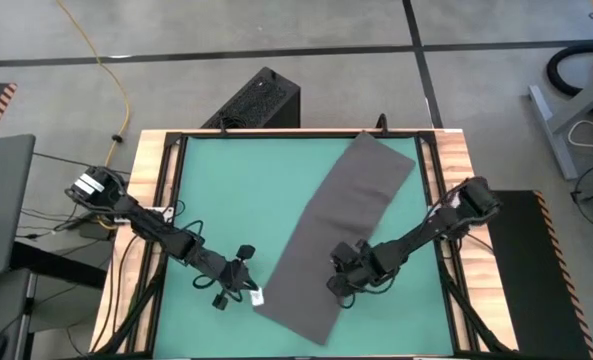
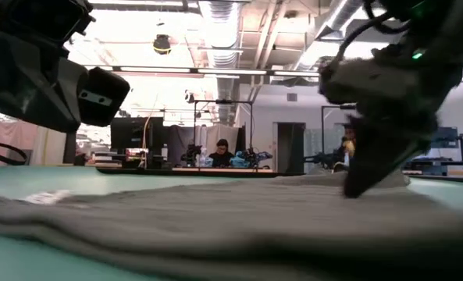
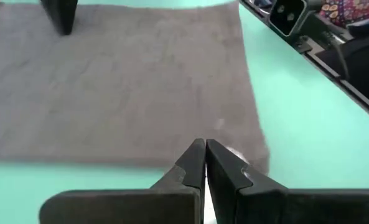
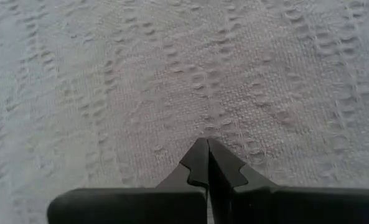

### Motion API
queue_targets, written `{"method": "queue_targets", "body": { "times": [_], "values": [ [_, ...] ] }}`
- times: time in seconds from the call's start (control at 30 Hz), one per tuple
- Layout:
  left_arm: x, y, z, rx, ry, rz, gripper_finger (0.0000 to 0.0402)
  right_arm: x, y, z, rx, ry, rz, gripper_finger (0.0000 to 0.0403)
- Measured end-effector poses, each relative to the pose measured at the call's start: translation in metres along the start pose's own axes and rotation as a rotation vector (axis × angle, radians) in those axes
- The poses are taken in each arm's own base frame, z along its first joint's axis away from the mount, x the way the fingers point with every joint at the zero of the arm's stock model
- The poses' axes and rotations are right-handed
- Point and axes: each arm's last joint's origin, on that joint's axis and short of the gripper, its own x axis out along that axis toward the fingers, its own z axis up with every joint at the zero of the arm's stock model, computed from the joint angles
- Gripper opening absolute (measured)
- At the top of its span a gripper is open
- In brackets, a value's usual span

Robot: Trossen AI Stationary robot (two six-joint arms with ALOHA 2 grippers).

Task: Roll towel
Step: Roll the gray towel

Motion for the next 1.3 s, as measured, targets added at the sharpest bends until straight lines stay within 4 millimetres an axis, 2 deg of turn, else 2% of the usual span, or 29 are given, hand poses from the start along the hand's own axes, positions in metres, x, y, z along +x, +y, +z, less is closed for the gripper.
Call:
{"method": "queue_targets", "body": {
  "times": [0.17,0.27,0.37,0.5,0.67,0.83,0.93,1.03,1.1,1.2,1.3],
  "values": [
    [0.0,0.003,0.001,-0.003,-0.007,0.012,0.0002,-0.043,0.002,0.005,-0.003,-0.035,0.085,0.0018],
    [0.0,0.003,0.004,-0.001,-0.037,0.01,0.0002,-0.058,-0.002,0.012,0.008,-0.194,0.051,0.0018],
    [0.0,0.002,0.007,0.008,-0.069,0.007,0.0002,-0.062,-0.014,0.028,0.073,-0.38,-0.072,0.0018],
    [0.0,0.002,0.009,0.009,-0.092,0.006,0.0002,-0.038,-0.05,0.062,0.18,-0.423,-0.333,0.0018],
    [0.0,0.0,0.011,-0.041,-0.108,-0.005,0.0002,-0.003,-0.111,0.112,0.305,-0.309,-0.563,0.0018],
    [-0.001,-0.006,0.01,-0.055,-0.114,0.03,0.0002,0.022,-0.157,0.146,0.385,-0.269,-0.638,0.0018],
    [-0.001,-0.006,0.01,-0.061,-0.113,0.046,0.0002,0.044,-0.178,0.158,0.41,-0.218,-0.601,0.0017],
    [-0.001,-0.006,0.009,-0.059,-0.105,0.04,0.0002,0.065,-0.184,0.168,0.411,-0.248,-0.531,0.0017],
    [-0.001,-0.006,0.008,-0.057,-0.088,0.039,0.0002,0.076,-0.179,0.176,0.4,-0.302,-0.469,0.0017],
    [-0.001,-0.005,0.005,-0.049,-0.061,0.044,0.0002,0.089,-0.162,0.192,0.317,-0.344,-0.369,0.0017],
    [0.0,-0.003,0.004,-0.043,-0.046,0.057,0.0002,0.096,-0.136,0.212,0.14,-0.331,-0.26,0.0017]
  ]
}}
